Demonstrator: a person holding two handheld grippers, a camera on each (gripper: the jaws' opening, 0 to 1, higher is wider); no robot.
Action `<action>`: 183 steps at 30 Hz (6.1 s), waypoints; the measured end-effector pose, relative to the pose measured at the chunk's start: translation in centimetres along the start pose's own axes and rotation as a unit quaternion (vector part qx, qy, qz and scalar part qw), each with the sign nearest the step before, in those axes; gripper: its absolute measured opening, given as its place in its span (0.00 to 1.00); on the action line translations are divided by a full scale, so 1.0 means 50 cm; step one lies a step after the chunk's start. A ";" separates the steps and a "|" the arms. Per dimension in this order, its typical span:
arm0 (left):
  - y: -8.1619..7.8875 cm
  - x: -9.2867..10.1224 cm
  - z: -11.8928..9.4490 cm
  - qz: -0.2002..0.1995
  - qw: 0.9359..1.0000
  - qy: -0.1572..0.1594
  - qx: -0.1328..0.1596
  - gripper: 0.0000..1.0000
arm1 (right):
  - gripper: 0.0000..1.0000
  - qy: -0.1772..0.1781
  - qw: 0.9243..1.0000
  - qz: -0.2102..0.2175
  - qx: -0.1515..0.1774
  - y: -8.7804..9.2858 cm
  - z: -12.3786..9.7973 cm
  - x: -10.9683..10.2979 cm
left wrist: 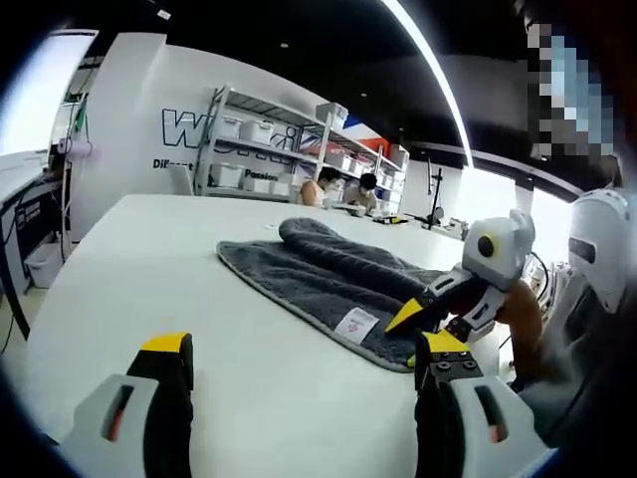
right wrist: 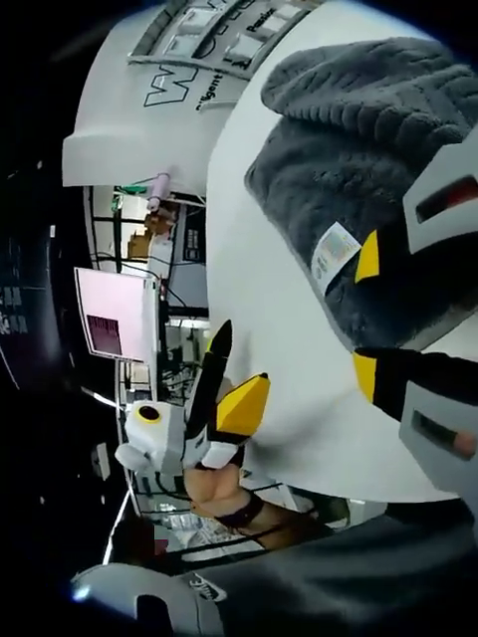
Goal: Fold the towel on the table until its edges align and the towel forms a compact rectangular stack.
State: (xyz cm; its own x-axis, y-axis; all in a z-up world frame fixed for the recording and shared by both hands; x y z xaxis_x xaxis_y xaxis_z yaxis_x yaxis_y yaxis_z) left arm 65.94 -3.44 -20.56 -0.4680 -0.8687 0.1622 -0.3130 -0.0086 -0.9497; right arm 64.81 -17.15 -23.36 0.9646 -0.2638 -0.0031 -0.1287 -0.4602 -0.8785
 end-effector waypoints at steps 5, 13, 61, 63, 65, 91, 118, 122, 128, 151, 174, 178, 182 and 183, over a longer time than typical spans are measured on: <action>-0.001 0.000 0.001 0.001 1.000 -0.001 -0.001 0.97 | 0.18 -0.001 1.000 0.000 -0.004 0.001 0.002 -0.005; -0.002 0.004 0.001 0.002 1.000 0.001 0.000 0.97 | 0.06 -0.002 1.000 -0.002 -0.006 0.003 0.002 -0.010; -0.011 0.025 0.001 0.013 1.000 0.007 0.001 0.97 | 0.02 0.329 0.928 0.135 0.108 0.125 -0.337 0.155; -0.010 0.022 0.001 0.012 1.000 0.004 -0.001 0.97 | 0.02 0.328 0.929 0.133 0.105 0.127 -0.337 0.154; -0.009 0.021 0.002 0.010 1.000 0.003 -0.002 0.97 | 0.02 0.326 0.930 0.135 0.105 0.128 -0.336 0.154; -0.028 0.035 0.025 0.031 0.999 0.015 -0.010 0.97 | 0.03 0.322 0.941 0.085 0.064 0.139 -0.329 0.147; -0.019 0.027 0.025 0.025 1.000 0.014 -0.011 0.97 | 0.56 0.336 0.928 0.086 0.135 0.120 -0.434 0.150; -0.017 0.027 0.028 0.024 1.000 0.015 -0.013 0.97 | 0.71 0.321 0.933 0.084 0.142 0.112 -0.439 0.146; -0.016 0.025 0.028 0.023 1.000 0.014 -0.013 0.97 | 0.86 0.302 0.938 0.093 0.144 0.110 -0.437 0.141; -0.009 0.021 0.028 0.018 1.000 0.014 -0.014 0.97 | 0.99 0.228 0.961 0.138 0.077 0.147 -0.399 0.111; -0.011 0.029 0.008 0.021 1.000 0.004 -0.008 0.97 | 0.97 0.131 0.989 -0.064 0.002 -0.053 -0.414 0.263; -0.013 0.038 0.009 0.023 1.000 0.006 -0.006 0.97 | 0.89 0.089 0.988 -0.122 -0.007 -0.113 -0.354 0.310; -0.011 0.046 0.010 0.024 1.000 0.007 -0.009 0.97 | 0.85 0.058 0.982 -0.177 -0.039 -0.154 -0.283 0.348; -0.012 0.048 0.009 0.025 1.000 0.006 -0.009 0.97 | 0.84 0.054 0.982 -0.179 -0.038 -0.167 -0.263 0.358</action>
State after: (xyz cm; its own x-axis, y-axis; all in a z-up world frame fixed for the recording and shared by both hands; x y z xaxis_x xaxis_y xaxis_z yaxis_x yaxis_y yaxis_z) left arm 65.39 -5.74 -19.75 -0.4935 -0.8615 0.1190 -0.3038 0.0425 -0.9518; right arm 80.13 -29.19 -9.81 0.9216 -0.1610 0.3532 0.1926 -0.6006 -0.7761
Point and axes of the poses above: the point that each gripper's makers call its tool centre point, and the gripper's own axes: z roughly forward along the fingers, x roughly to its right, y roughly out of its underside, the point moved 3 cm from there along -z, roughly backward along the fingers, and after that the axes turned 6 degrees about -y, right-handed, at the moved point
